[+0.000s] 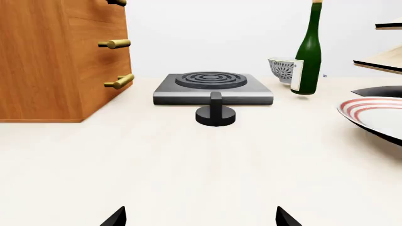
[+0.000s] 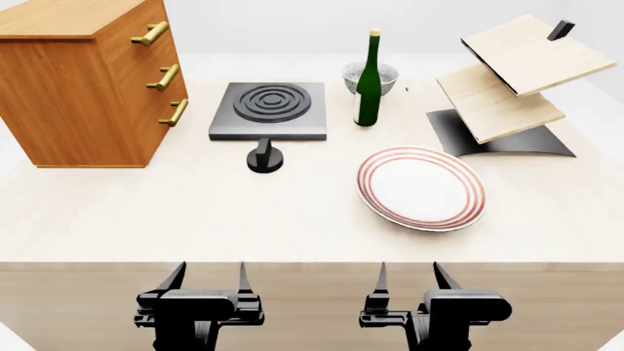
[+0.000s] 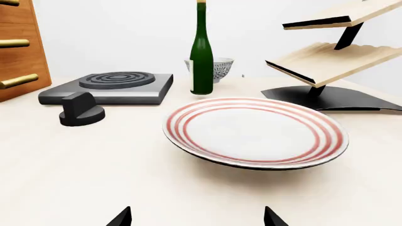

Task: Turn on the stove.

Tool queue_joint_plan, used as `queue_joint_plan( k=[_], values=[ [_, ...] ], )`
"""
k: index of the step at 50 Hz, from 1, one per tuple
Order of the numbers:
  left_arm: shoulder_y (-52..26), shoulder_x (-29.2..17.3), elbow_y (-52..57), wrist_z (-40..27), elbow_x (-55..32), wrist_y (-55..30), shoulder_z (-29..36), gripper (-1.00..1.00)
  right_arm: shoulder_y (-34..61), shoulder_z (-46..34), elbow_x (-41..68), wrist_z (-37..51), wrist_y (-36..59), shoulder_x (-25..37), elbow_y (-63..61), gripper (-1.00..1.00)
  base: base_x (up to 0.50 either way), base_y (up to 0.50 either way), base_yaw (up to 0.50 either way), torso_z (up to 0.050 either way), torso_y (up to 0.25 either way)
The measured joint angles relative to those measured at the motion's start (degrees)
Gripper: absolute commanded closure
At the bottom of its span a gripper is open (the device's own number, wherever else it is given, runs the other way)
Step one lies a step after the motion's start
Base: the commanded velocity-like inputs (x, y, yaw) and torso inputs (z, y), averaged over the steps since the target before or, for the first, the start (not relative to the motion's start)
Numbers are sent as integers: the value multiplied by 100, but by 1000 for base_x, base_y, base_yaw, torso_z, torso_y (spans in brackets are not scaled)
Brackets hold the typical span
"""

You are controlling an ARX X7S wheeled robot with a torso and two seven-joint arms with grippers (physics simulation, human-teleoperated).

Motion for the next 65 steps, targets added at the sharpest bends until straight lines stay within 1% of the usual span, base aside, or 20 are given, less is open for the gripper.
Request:
queue_joint_plan(
  k=[10, 19, 24, 29, 37, 41, 44, 48, 52, 65],
  values=[
    [-21, -100, 28, -105, -148, -124, 105, -100, 1, -143, 32, 196, 112, 112, -68, -100, 0, 0, 0, 0, 0],
    [-87, -241, 244, -200, -344, -448, 213, -100, 81, -225, -8, 547, 499, 209, -214, -100, 0, 0, 0, 0, 0],
    [-120, -381, 932, -206, -519, -1085, 256, -100, 130, -229, 5, 659, 1245, 276, -834, -100, 0, 0, 0, 0, 0],
    [-216, -532, 2006, -240, -850, -2125, 210, -100, 254, -183, 185, 650, 2428, 387, -1892, -100, 0, 0, 0, 0, 0],
    [-667, -641, 3562, -399, -1661, -4044, -213, -100, 525, -85, 491, 603, 4137, 559, -3509, -100, 0, 0, 0, 0, 0],
    [-907, -651, 4123, -496, -2035, -4843, -452, -100, 639, -32, 599, 610, 4743, 619, -4148, -100, 0, 0, 0, 0, 0],
    [-1038, -654, 4417, -553, -2250, -5275, -592, -100, 716, 7, 662, 625, 5084, 649, -4519, -100, 0, 0, 0, 0, 0],
    [-1139, -661, 4662, -607, -2446, -5640, -722, -100, 756, 72, 733, 646, 5345, 660, -4858, -100, 170, -2, 0, 0, 0],
    [-1190, -673, 4803, -644, -2573, -5851, -808, -100, 748, 148, 796, 666, 5439, 643, -5048, -100, 500, -46, 0, 0, 0],
    [-1200, -714, 5008, -723, -2808, -6105, -939, -100, 703, 197, 873, 777, 5528, 662, -5291, -100, 500, -34, 0, 0, 0]
  ],
)
